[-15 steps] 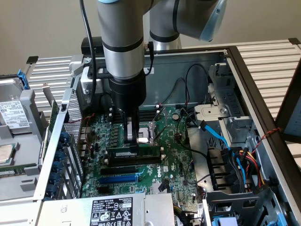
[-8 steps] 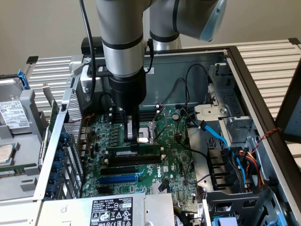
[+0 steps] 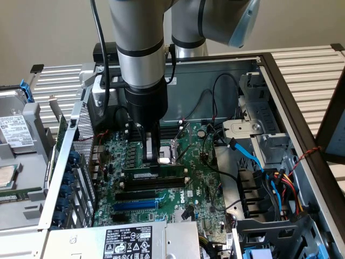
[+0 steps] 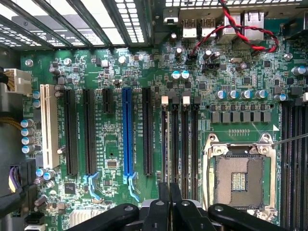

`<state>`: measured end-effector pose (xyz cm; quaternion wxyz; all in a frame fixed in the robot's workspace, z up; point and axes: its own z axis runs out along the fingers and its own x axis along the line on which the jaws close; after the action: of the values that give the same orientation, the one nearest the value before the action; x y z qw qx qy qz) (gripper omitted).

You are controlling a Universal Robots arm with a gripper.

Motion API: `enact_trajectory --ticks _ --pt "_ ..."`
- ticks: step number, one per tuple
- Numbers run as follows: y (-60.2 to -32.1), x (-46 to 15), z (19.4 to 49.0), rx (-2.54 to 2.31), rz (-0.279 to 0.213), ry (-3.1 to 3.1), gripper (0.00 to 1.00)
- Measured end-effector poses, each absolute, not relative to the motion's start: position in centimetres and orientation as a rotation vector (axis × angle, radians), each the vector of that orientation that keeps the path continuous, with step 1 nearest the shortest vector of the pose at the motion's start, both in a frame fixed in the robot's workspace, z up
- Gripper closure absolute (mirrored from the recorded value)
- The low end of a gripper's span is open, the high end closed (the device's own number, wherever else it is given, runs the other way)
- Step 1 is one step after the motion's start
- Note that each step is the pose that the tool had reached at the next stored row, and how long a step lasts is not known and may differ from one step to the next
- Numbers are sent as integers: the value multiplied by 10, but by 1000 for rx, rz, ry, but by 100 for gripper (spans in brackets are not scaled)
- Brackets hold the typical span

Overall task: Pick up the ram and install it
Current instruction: 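Insert the ram into the slot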

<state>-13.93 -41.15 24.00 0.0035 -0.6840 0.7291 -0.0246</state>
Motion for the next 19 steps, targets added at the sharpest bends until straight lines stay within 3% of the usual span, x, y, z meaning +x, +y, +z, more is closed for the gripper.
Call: enact_trajectory --ticks 19 --pt "-413 -139 236 -2140 -72 2294 88"
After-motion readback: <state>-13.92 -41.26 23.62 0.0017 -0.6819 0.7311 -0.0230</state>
